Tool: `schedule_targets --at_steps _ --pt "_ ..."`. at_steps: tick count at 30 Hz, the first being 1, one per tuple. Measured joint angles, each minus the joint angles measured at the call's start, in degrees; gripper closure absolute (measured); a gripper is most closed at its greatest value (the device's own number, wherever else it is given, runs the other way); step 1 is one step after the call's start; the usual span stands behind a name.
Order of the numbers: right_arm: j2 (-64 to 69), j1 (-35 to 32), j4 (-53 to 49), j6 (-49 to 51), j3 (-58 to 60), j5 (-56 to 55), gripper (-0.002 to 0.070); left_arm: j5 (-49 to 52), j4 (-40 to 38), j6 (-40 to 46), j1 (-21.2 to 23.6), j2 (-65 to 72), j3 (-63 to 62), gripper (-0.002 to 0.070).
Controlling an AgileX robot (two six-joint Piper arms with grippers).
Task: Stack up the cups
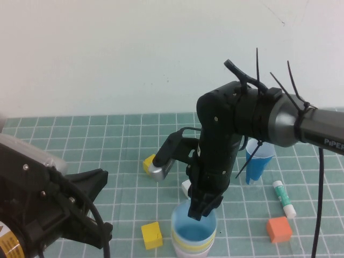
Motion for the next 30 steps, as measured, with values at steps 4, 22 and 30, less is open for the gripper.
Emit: schedule_targets --at_steps 4,22,30 --pt "0.1 0.0 -0.4 2.0 0.0 -0.3 0.0339 0.0 0.6 -0.2 0.0 0.0 0.0 0.0676" --pt "-23.9 0.0 -31.8 5.1 -19.1 9.1 0.0541 -7.0 2.0 -0.6 0.0 -6.2 0.0 0.0676" --pt "-43.7 0.0 -34.6 5.5 -18.2 9.6 0.0671 -12.2 11.0 -12.5 0.0 -8.8 -0.1 0.0676"
